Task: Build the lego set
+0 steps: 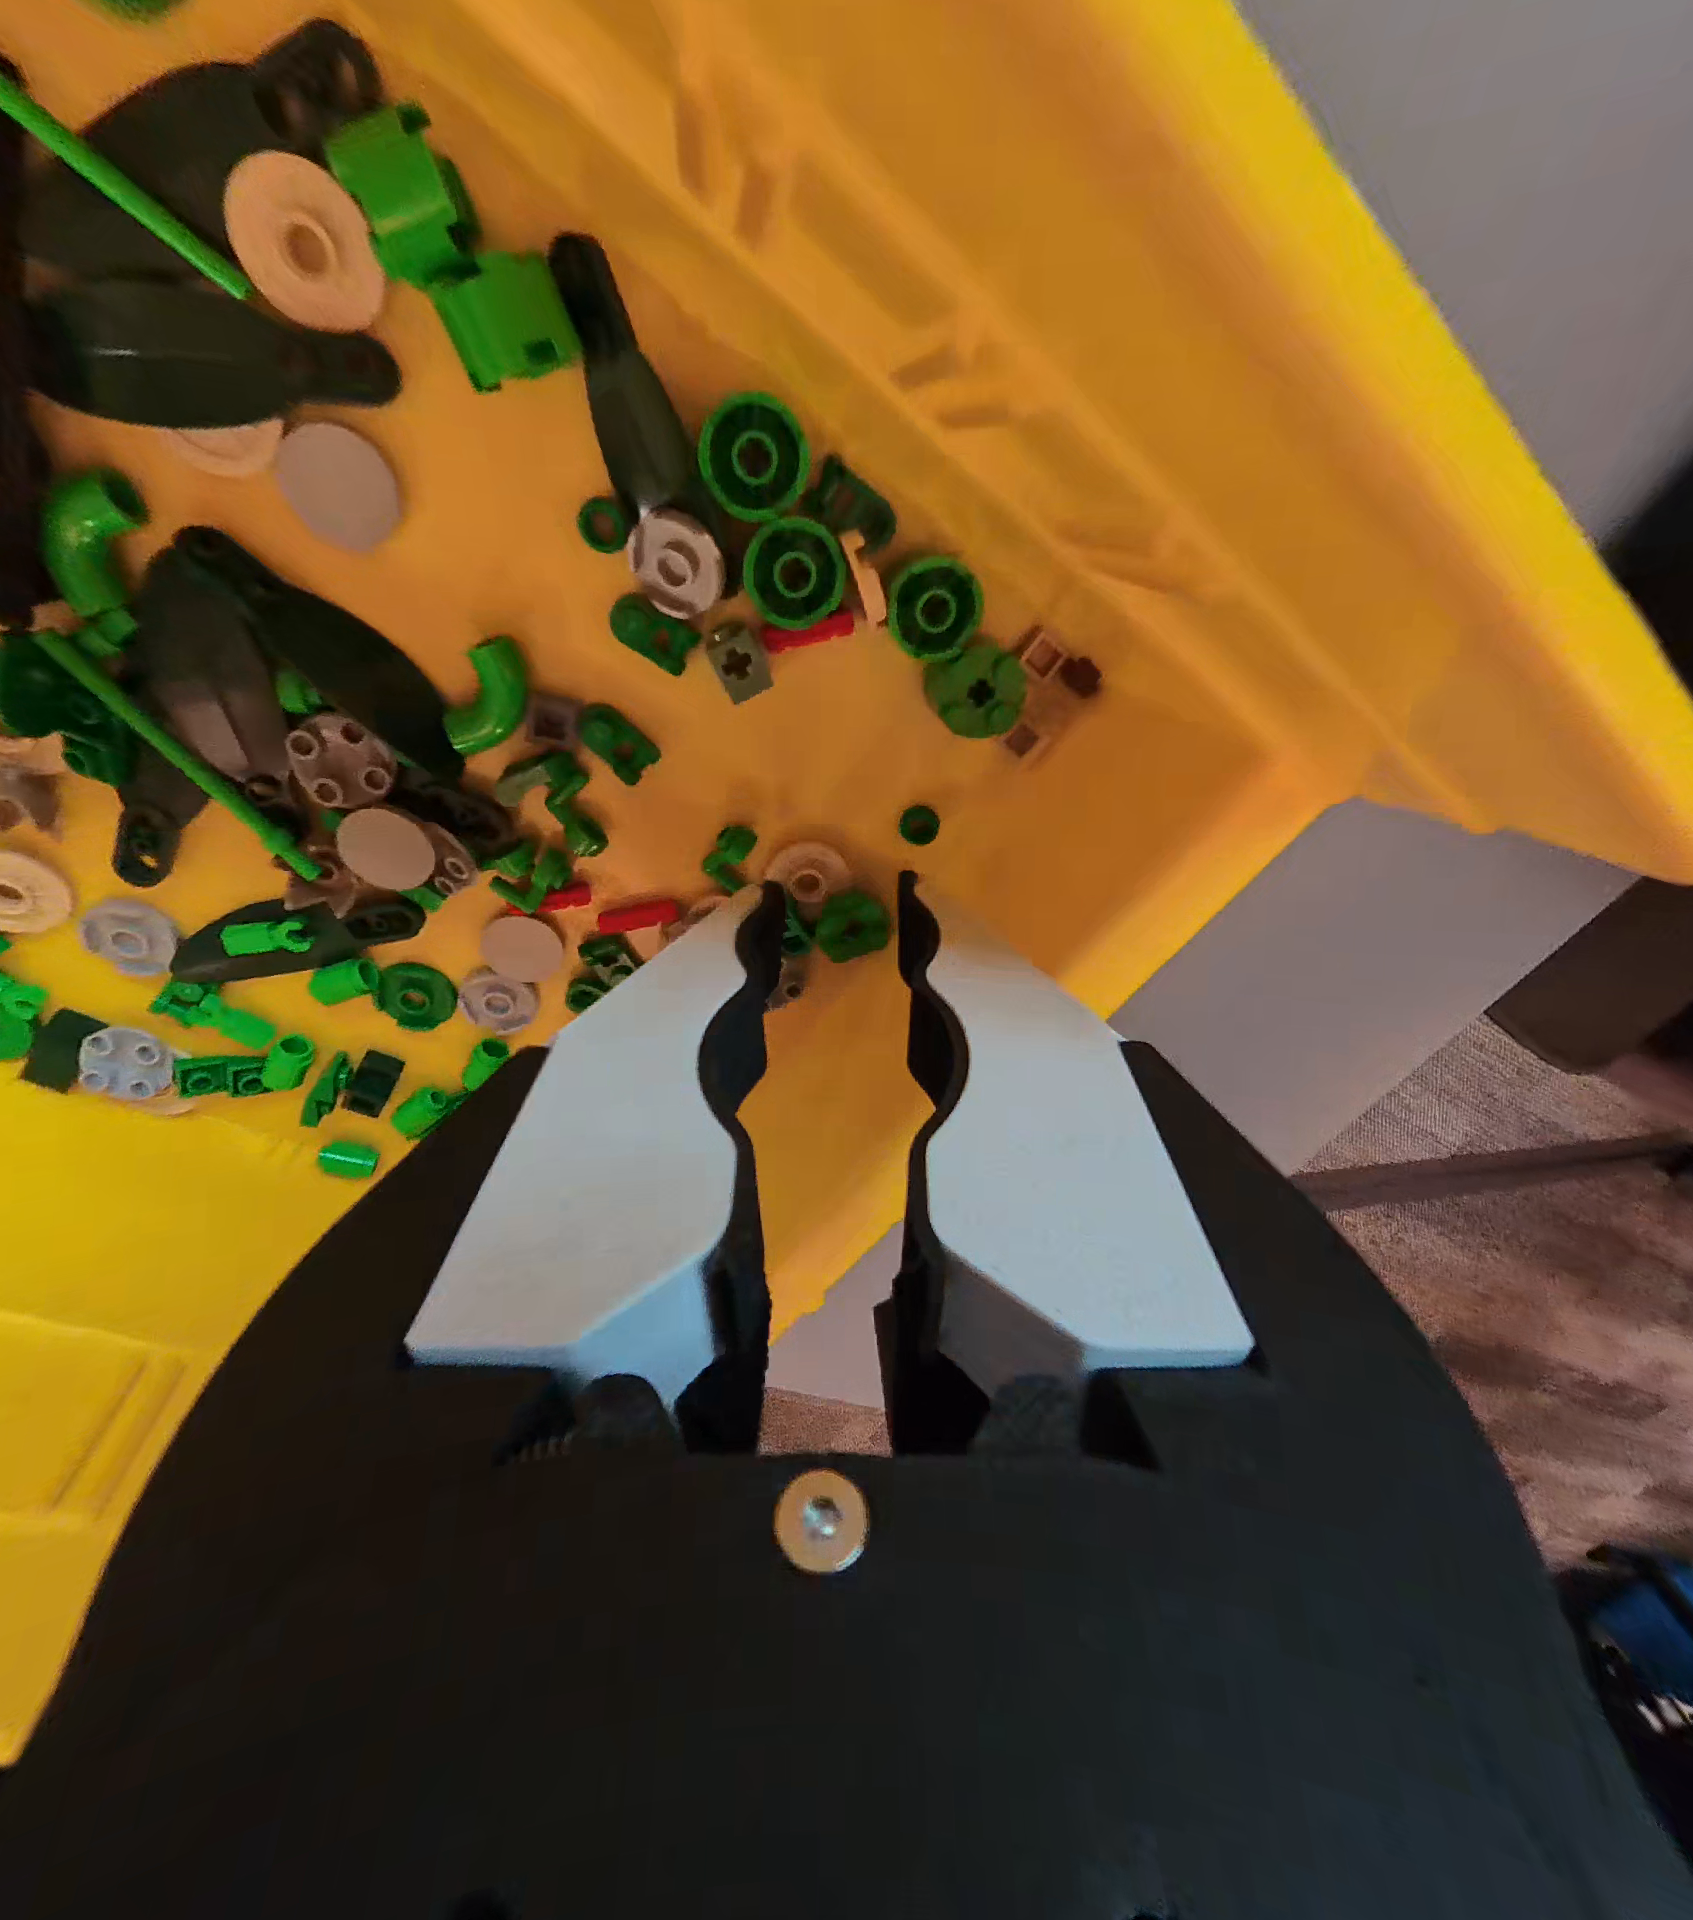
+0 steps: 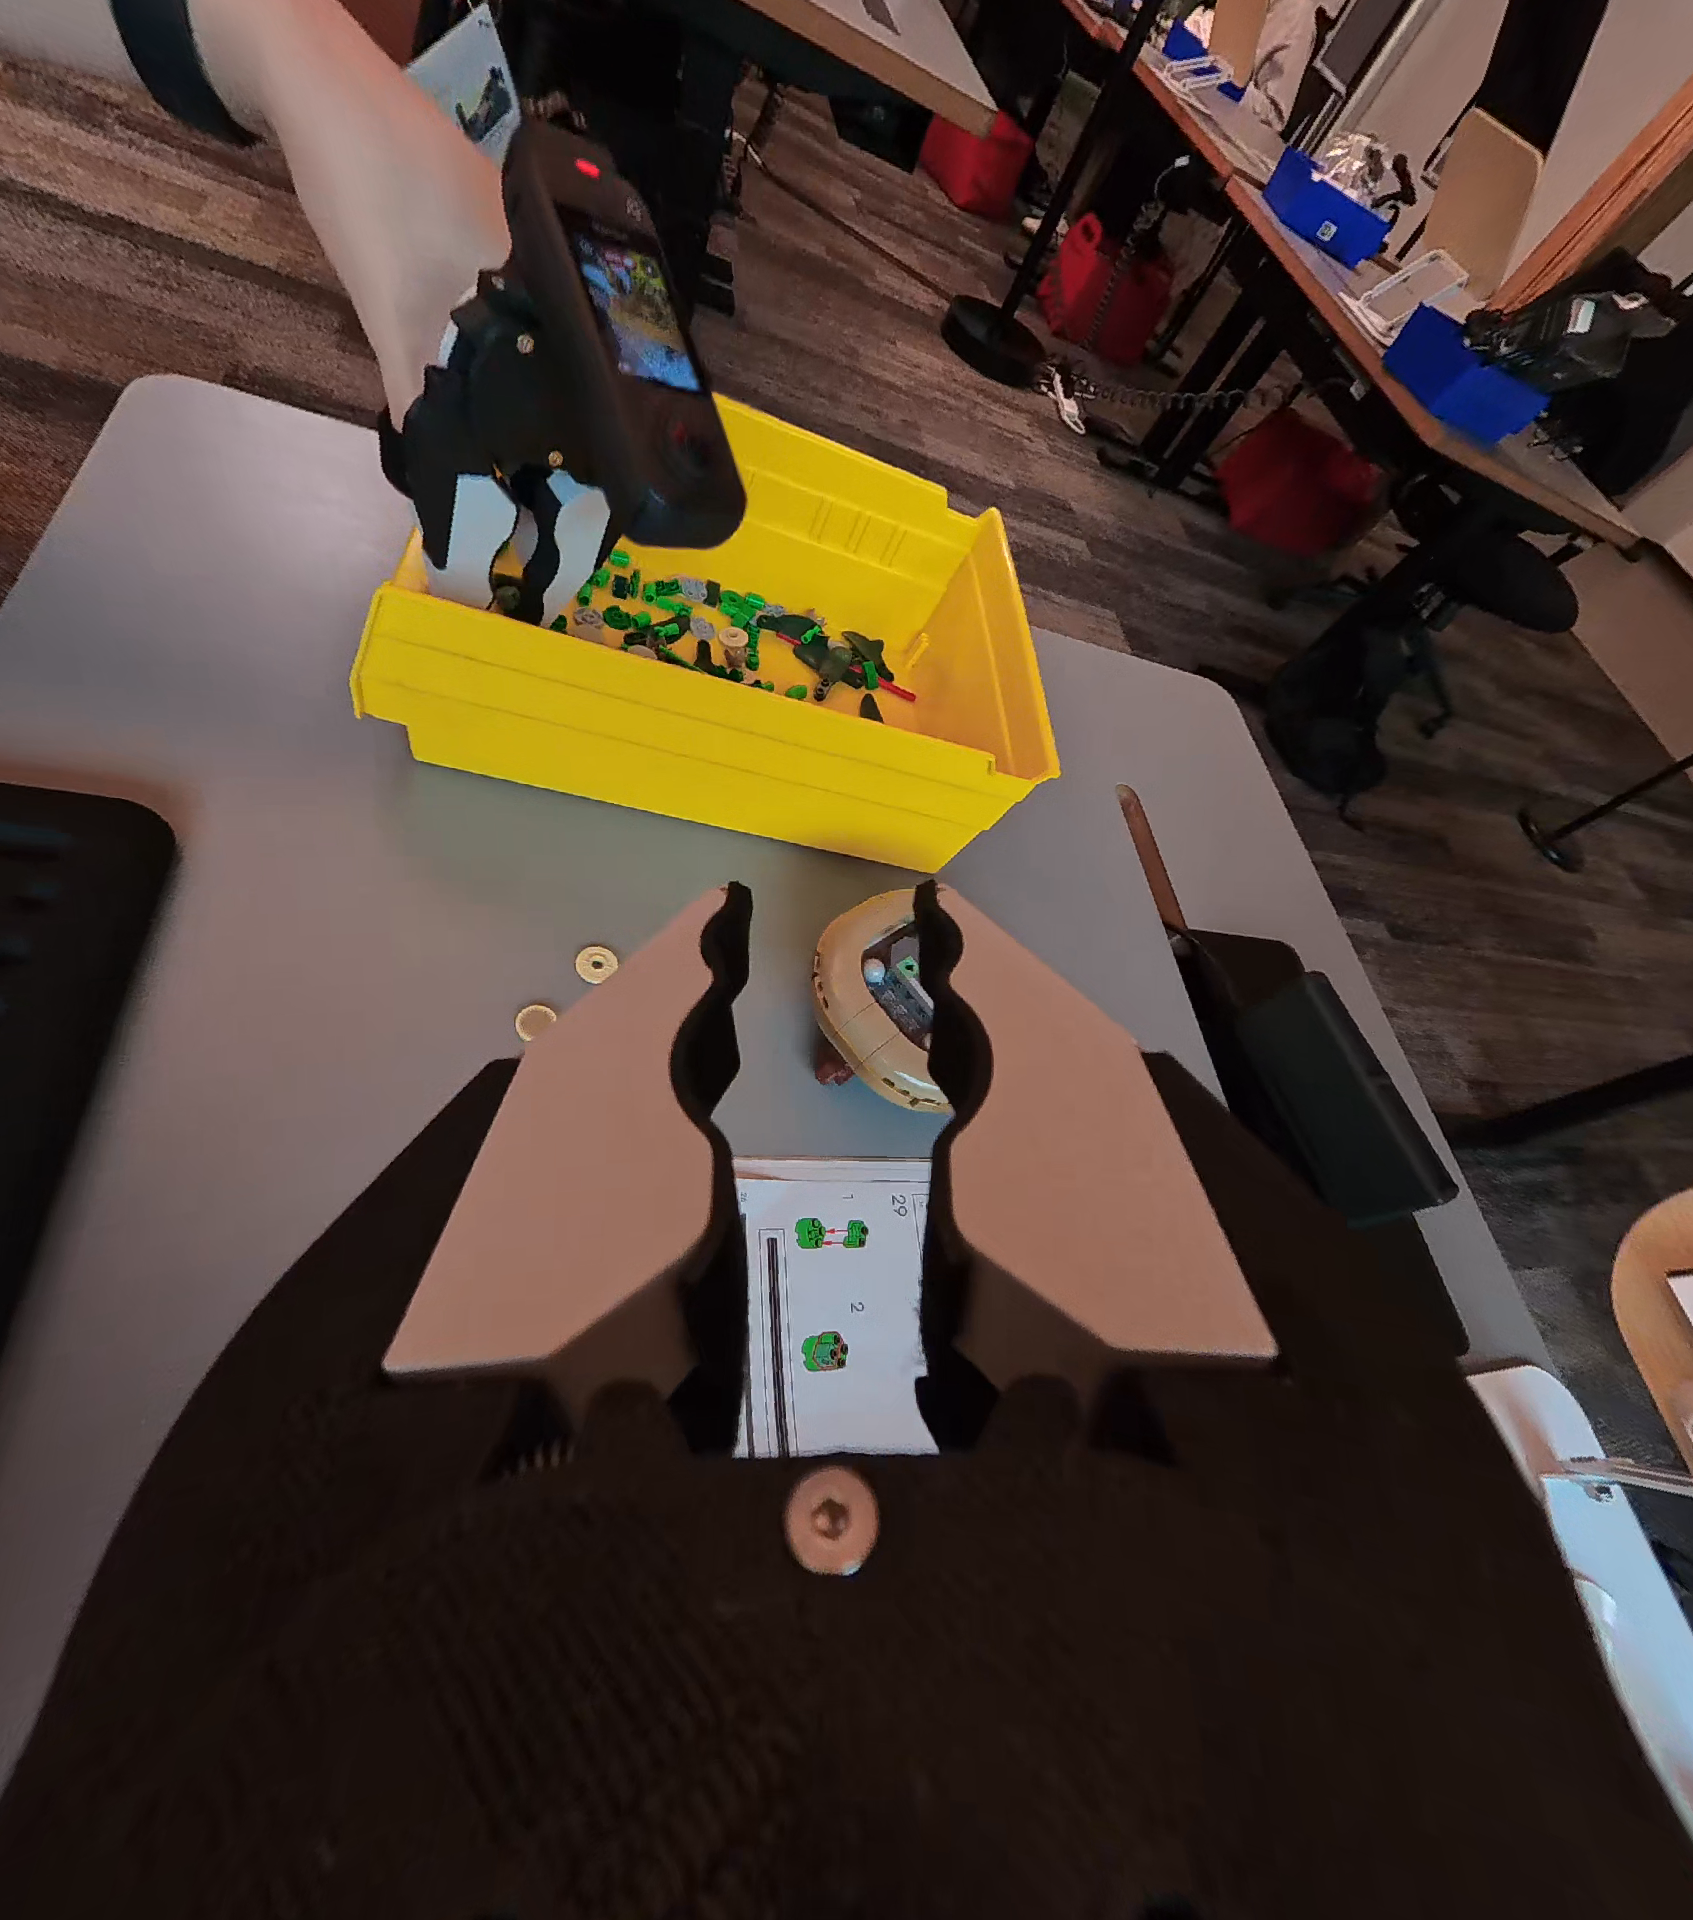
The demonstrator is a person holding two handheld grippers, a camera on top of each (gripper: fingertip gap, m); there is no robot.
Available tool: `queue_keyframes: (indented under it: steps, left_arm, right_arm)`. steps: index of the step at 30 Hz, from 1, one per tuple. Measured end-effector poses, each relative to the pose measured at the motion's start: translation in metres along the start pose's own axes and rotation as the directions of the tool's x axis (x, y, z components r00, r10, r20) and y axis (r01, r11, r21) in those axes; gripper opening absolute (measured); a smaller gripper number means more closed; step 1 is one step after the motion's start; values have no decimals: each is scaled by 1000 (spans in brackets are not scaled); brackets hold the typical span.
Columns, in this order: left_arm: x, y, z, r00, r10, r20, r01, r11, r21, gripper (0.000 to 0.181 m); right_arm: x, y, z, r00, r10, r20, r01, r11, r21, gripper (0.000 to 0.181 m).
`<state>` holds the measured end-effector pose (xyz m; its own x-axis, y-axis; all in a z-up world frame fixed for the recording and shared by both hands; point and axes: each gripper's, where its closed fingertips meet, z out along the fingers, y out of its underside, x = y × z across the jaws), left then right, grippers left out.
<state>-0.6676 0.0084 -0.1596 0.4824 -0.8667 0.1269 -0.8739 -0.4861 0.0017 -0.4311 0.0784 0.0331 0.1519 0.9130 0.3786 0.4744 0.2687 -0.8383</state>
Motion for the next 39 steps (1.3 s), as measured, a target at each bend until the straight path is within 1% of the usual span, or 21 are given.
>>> queue_keyframes:
  steps: [8, 13, 19, 20, 23, 26, 29, 32, 34, 36, 39]
  left_arm:
    - [-8, 5, 8, 999, 9, 51, -7, 1000, -29, 16]
    - [-10, 4, 7, 998, 1, 69, 0, 1000, -9, 16]
    - [-14, 4, 6, 992, 24, 122, -24, 1000, -5, 15]
    - [-16, 5, 5, 990, 26, 138, -26, 1000, -2, 11]
    - [-17, 6, -3, 991, -2, 136, -5, 999, 47, 10]
    - [-17, 4, -15, 993, -54, 108, 38, 989, 142, 10]
    - [-16, 2, -26, 993, -79, 92, 59, 976, 210, 10]
    - [-15, -1, -43, 989, -89, 117, 55, 961, 270, 10]
    - [-15, -5, -63, 982, -104, 157, 48, 945, 324, 10]
    - [-12, -13, -93, 972, -115, 203, 27, 920, 391, 10]
    - [6, -40, -137, 964, -99, 248, -29, 885, 465, 10]
  right_arm:
    - [10, -2, -11, 1000, 15, -23, -15, 1000, 25, 31]
    - [16, 0, -18, 999, 6, -51, -6, 1000, 7, 31]
    - [21, 0, -26, 998, 18, -68, -17, 1000, 20, 31]
    - [21, -1, -28, 997, 20, -69, -19, 1000, 24, 31]
    - [22, -2, -30, 997, 20, -71, -18, 999, 31, 31]
    - [22, -1, -31, 998, 19, -66, -17, 999, 31, 31]
    - [23, 0, -31, 998, 19, -63, -17, 999, 29, 31]
    - [23, 0, -32, 998, 12, -65, -11, 1000, 22, 31]
    - [24, 1, -34, 998, 12, -69, -11, 1000, 20, 31]
    - [26, 3, -35, 997, 19, -73, -18, 1000, 19, 31]
    - [29, 4, -37, 996, 30, -79, -28, 999, 19, 31]
